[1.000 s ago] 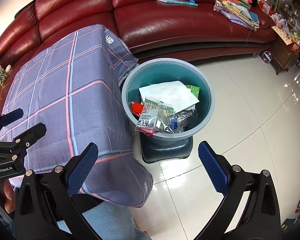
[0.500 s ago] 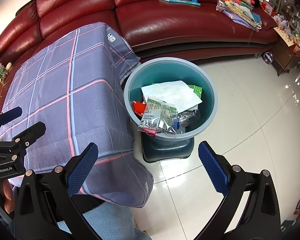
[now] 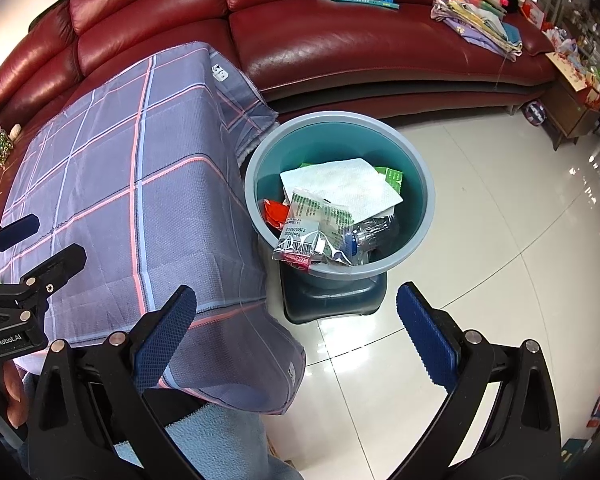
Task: Collect trash
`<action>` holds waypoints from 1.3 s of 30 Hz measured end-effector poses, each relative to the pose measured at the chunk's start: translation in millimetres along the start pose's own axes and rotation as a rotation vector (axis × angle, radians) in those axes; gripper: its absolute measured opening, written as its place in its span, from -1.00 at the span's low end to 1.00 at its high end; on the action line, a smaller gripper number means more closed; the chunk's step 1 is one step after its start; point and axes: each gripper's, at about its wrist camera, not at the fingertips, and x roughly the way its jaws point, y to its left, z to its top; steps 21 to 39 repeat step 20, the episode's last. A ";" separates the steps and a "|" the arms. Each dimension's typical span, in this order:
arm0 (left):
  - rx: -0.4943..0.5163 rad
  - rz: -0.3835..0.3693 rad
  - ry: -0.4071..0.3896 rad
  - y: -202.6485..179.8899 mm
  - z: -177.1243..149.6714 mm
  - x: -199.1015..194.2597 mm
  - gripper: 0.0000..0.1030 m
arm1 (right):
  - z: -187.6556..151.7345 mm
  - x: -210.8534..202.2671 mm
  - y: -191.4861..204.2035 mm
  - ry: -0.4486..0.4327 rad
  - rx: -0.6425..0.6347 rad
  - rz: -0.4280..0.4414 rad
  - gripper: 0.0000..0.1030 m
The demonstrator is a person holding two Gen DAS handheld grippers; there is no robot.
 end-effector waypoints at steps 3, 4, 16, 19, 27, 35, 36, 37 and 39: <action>0.001 0.000 0.000 -0.1 0.4 0.0 0.93 | 0.0 0.0 0.5 -0.001 -0.001 0.001 0.87; 0.001 0.001 0.000 -0.2 0.3 0.0 0.92 | 0.1 0.0 0.8 -0.001 -0.003 0.001 0.87; -0.004 0.014 0.003 2.5 -0.6 -0.9 0.93 | 1.8 -1.0 0.2 -0.009 -0.009 -0.010 0.87; -0.008 0.010 0.013 3.6 -0.9 -0.1 0.93 | 1.7 -1.4 -0.5 -0.011 -0.016 -0.016 0.87; -0.008 0.012 0.015 3.1 -0.3 -0.1 0.93 | 1.6 -1.4 -0.8 -0.010 -0.018 -0.015 0.87; -0.008 0.012 0.015 3.1 -0.3 -0.1 0.93 | 1.6 -1.4 -0.8 -0.010 -0.018 -0.015 0.87; -0.008 0.012 0.015 3.1 -0.3 -0.1 0.93 | 1.6 -1.4 -0.8 -0.010 -0.018 -0.015 0.87; -0.008 0.012 0.015 3.1 -0.3 -0.1 0.93 | 1.6 -1.4 -0.8 -0.010 -0.018 -0.015 0.87; -0.008 0.012 0.015 3.1 -0.3 -0.1 0.93 | 1.6 -1.4 -0.8 -0.010 -0.018 -0.015 0.87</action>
